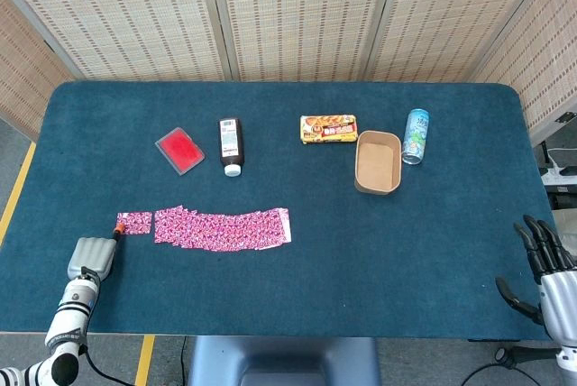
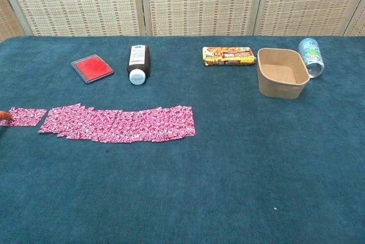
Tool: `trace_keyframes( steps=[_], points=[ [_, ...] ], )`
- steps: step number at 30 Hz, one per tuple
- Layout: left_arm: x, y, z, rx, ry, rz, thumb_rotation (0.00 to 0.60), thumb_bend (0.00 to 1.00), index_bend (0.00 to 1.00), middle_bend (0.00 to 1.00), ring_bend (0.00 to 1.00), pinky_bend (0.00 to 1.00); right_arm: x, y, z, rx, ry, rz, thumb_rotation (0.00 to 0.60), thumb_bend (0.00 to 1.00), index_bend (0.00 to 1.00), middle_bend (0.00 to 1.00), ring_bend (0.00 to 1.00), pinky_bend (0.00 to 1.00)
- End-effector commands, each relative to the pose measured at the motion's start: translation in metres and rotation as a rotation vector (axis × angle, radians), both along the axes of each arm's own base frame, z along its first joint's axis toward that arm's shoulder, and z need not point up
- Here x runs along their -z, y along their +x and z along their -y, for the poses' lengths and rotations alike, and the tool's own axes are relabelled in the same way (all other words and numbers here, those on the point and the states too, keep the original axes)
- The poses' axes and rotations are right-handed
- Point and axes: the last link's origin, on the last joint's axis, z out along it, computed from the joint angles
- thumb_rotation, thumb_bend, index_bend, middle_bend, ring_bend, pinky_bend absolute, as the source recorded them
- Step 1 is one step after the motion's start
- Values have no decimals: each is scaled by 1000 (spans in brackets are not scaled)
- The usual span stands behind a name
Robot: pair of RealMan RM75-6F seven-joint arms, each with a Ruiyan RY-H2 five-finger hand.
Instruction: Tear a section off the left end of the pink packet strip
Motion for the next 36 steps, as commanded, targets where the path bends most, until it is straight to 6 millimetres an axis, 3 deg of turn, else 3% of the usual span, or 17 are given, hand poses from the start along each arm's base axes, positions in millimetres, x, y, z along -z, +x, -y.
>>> trace_keyframes(
  steps=[1, 21, 36],
  points=[
    [-4, -2, -2, -14, 22, -11, 600, 850, 18, 757, 685, 646, 0, 0, 0, 0, -1, 0, 600, 227, 0, 0, 0, 280],
    [9, 6, -4, 8, -24, 8, 600, 848, 27, 757, 685, 645, -1, 0, -1, -1, 2, 4, 600, 227, 0, 0, 0, 280],
    [-4, -6, -5, -104, 96, -125, 600, 850, 286, 759, 697, 663, 0, 0, 0, 1, 6, -1, 600, 227, 0, 0, 0, 280]
  ],
)
